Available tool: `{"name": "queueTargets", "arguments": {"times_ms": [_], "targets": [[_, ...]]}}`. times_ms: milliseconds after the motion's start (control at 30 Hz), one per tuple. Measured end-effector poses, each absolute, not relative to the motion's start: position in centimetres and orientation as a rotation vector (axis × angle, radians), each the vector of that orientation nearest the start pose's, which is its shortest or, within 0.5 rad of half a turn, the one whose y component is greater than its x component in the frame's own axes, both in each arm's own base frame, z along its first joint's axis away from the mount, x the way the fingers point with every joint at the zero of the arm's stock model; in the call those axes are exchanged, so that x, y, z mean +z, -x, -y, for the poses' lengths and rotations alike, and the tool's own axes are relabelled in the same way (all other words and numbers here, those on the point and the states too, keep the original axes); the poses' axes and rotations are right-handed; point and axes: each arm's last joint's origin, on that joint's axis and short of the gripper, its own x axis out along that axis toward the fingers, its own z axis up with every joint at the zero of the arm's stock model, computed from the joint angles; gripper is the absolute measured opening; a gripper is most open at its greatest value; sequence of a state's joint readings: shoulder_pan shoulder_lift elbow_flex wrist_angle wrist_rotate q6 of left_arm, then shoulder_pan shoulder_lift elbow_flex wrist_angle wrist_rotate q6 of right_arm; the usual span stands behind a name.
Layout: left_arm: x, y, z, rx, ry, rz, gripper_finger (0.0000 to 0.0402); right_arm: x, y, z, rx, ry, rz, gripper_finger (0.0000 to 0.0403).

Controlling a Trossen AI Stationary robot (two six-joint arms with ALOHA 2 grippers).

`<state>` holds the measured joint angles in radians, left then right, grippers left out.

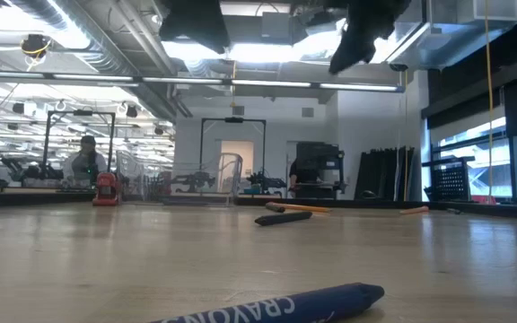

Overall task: Sort crayons/erasers/pens/pencils in bins
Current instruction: Put the black pen into the bottom left transparent bin

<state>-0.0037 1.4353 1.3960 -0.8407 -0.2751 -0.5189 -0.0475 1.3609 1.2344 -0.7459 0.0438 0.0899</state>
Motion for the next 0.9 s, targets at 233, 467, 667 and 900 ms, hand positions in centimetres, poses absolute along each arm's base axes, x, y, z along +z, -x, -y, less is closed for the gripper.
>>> {"name": "queueTargets", "arguments": {"times_ms": [233,467,667,900], "targets": [[34.2,-29.2,1.5,0.464,0.362,-0.769,0.0088,26.9,-31.2,1.0,0.164,0.031,-1.019,0.0115],[34.2,-29.0,2.9,0.452,0.353,-0.764,0.0088,23.6,-33.6,0.6,0.348,0.305,-1.028,0.0115],[34.2,-28.9,3.6,0.442,0.358,-0.761,0.0088,21.5,-35.1,0.9,0.356,0.446,-1.036,0.0115],[34.2,-28.9,4.0,0.430,0.353,-0.762,0.0088,20.6,-35.6,0.9,0.382,0.528,-1.032,0.0115]]}}
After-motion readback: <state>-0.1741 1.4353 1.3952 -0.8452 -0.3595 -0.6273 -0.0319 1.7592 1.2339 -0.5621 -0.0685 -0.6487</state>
